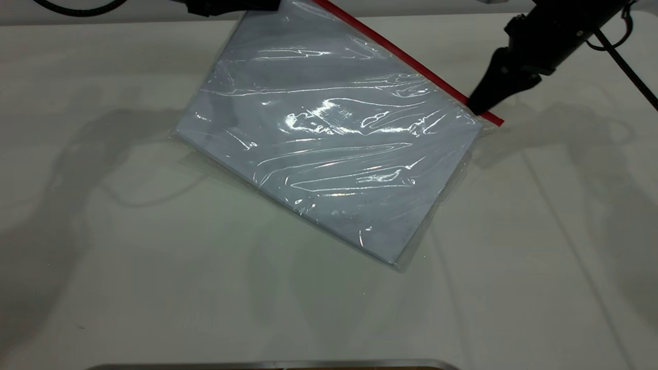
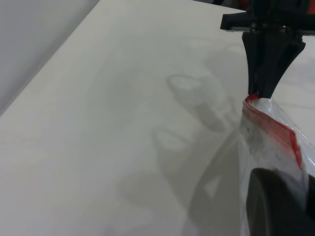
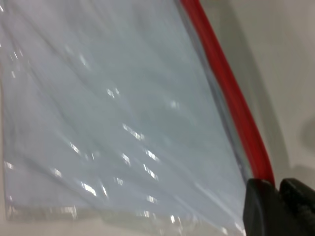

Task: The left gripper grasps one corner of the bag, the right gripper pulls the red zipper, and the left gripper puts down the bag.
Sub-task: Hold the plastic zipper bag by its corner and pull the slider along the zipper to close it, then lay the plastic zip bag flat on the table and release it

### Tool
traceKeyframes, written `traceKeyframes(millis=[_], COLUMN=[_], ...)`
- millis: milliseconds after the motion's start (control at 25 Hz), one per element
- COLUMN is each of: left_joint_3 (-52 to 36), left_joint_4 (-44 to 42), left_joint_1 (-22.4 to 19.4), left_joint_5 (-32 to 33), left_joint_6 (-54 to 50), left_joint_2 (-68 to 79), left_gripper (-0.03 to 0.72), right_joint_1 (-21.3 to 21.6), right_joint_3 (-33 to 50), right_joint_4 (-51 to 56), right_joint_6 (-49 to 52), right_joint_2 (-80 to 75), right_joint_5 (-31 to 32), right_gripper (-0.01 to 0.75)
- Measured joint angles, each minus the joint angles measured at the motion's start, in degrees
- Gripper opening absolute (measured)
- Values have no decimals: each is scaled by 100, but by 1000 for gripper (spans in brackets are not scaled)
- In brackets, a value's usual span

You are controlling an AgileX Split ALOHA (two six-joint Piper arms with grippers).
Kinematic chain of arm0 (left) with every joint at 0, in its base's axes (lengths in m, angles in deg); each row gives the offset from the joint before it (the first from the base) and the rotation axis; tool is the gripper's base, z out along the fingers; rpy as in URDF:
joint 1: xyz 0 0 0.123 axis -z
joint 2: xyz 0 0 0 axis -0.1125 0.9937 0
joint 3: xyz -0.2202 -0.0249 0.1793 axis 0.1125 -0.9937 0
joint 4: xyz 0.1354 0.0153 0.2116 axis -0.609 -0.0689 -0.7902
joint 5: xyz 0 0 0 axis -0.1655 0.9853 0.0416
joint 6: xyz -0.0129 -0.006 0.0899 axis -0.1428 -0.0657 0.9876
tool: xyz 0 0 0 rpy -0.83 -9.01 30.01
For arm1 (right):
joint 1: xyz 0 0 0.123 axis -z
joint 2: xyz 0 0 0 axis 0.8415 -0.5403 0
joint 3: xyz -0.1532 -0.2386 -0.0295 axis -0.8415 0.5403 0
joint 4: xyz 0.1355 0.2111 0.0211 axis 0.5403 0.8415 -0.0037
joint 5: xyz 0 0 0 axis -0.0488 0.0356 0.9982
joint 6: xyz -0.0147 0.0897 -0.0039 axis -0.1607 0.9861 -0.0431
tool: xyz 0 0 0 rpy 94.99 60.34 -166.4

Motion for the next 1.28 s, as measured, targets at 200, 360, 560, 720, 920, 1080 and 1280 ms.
traceKeyframes(millis=[200, 360, 560, 720, 920, 1080, 1280], left_joint_3=[0, 0, -4, -99, -492, -629, -652], left_joint_4=[0, 0, 6, 132, 1105, 1524, 1620], left_joint_1=[0, 0, -13, -44, -49, -49, 26], left_joint_5=[0, -5, -185, -504, -910, -992, -1161], left_joint_6=[0, 0, -341, -766, -1079, -1406, -2099], left_joint_2=[0, 0, 0, 77, 443, 700, 794], left_gripper=[51, 51, 51, 51, 51, 62, 136], right_joint_1=[19, 19, 19, 23, 3, -182, -422], right_joint_3=[0, 0, 22, 41, 41, 46, 51], right_joint_4=[-361, -334, 137, 1121, 1956, 2122, 2153], right_joint_6=[181, 319, 427, 380, -94, -176, 174], right_joint_2=[0, 0, 133, 532, 1169, 1620, 2337], right_joint_5=[105, 60, -451, -1081, -392, 847, 1811], right_gripper=[43, 55, 165, 335, 437, 443, 443])
